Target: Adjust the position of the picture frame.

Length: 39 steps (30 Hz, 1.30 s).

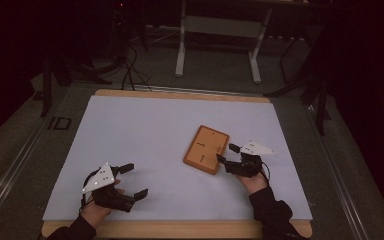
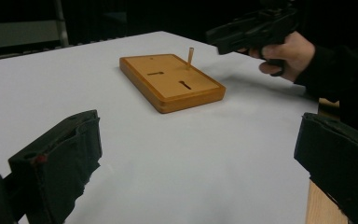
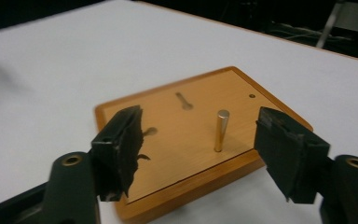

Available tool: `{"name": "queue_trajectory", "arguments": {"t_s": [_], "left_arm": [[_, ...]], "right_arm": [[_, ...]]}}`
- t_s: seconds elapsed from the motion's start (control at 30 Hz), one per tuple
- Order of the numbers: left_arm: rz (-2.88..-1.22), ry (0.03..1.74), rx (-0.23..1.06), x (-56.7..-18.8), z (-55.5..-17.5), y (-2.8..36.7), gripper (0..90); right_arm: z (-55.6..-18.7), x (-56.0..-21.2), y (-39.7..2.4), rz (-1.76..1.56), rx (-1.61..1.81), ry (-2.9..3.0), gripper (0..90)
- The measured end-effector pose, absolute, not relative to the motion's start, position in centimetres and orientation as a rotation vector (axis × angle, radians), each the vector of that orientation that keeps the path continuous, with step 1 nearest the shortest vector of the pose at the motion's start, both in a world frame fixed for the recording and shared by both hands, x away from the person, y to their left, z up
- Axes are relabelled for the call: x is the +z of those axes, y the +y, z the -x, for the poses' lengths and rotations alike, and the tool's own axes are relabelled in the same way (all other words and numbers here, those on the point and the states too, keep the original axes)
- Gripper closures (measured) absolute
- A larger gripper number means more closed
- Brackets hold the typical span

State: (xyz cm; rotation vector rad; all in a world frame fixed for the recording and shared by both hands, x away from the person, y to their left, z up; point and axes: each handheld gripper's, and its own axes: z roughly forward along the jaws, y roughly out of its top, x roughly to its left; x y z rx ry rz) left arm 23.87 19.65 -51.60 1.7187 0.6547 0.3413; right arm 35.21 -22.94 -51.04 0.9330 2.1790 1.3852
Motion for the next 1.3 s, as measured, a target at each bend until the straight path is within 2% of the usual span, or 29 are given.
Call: {"name": "queue_trajectory", "arguments": {"t_s": [0.2,0.33,0.5,0.63,0.77,0.97,1.3], "left_arm": [[-1.724,0.651,0.337,-51.6,-23.8,19.6,1.2],[-1.724,0.652,0.336,-51.7,-23.9,19.7,1.2],[-1.722,0.654,0.333,-51.7,-23.9,19.7,1.2],[-1.722,0.653,0.334,-51.7,-23.9,19.7,1.2],[-1.722,0.655,0.336,-51.7,-23.9,19.8,1.2],[-1.725,0.656,0.335,-51.8,-23.9,19.8,1.2],[-1.732,0.653,0.328,-51.8,-24.0,19.7,1.2]], "right_arm": [[-36.9,-51.9,-22.5,-0.964,1.347,2.204,45.5],[-37.6,-52.5,-22.3,-0.983,1.335,2.215,48.8],[-38.4,-53.2,-22.1,-0.993,1.305,2.231,58.3],[-38.5,-53.4,-21.8,-0.971,1.280,2.245,61.4],[-38.3,-53.5,-21.6,-0.945,1.267,2.250,74.0],[-38.5,-53.6,-21.6,-0.955,1.261,2.255,83.0],[-38.7,-53.6,-21.6,-0.955,1.256,2.271,85.1]]}}
